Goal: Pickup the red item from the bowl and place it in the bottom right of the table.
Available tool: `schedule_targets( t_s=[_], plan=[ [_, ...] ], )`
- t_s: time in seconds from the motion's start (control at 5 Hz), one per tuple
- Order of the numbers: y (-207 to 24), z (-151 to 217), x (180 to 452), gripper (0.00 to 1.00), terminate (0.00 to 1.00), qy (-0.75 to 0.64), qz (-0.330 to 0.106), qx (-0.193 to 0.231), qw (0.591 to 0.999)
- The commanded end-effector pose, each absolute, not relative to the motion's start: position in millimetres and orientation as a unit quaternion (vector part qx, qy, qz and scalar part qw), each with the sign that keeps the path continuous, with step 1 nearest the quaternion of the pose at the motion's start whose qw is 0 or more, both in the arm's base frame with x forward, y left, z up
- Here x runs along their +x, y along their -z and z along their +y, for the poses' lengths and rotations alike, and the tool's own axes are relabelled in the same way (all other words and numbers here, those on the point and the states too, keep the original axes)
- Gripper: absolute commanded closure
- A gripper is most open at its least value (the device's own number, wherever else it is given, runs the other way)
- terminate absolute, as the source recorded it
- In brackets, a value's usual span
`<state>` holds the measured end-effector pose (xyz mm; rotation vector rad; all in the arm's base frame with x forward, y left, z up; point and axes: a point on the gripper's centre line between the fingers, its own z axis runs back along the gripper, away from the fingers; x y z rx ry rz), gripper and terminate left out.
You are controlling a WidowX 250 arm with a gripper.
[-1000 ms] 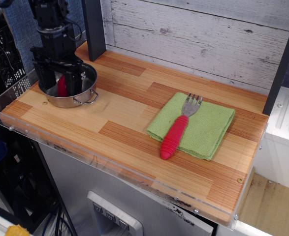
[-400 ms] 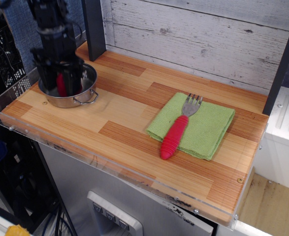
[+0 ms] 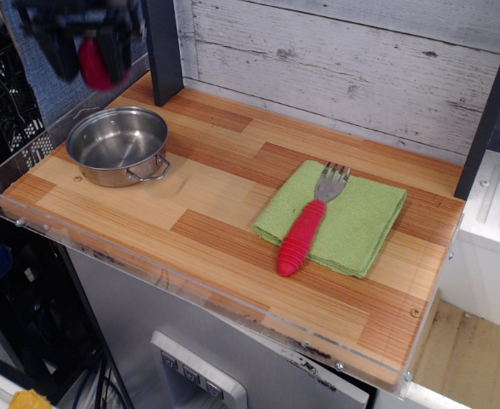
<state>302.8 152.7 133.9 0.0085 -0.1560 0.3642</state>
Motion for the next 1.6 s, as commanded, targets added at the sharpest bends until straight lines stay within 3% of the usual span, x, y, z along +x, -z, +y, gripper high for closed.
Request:
schedule_targets(
  t_s=[0.0, 0.4, 0.8, 1.0, 1.2, 1.4],
  plan=[
    [-164.4, 61.5, 281.0, 1.00, 0.00, -0.106, -0.096, -0.034, 0.989],
    [-143.2, -36.6, 261.0, 1.00, 0.00, -0.021, -0.072, -0.023, 0.997],
    [-101.2, -134.8, 249.7, 1.00, 0.00, 0.039, -0.033, -0.011, 0.999],
    [-75.5, -140.5, 249.3, 1.00, 0.00, 0.033, -0.006, -0.013, 0.999],
    [-56.3, -122.5, 247.1, 1.00, 0.00, 0.002, 0.011, -0.008, 1.000],
    [-59.5, -93.6, 239.2, 1.00, 0.00, -0.033, 0.004, -0.002, 0.999]
  ],
)
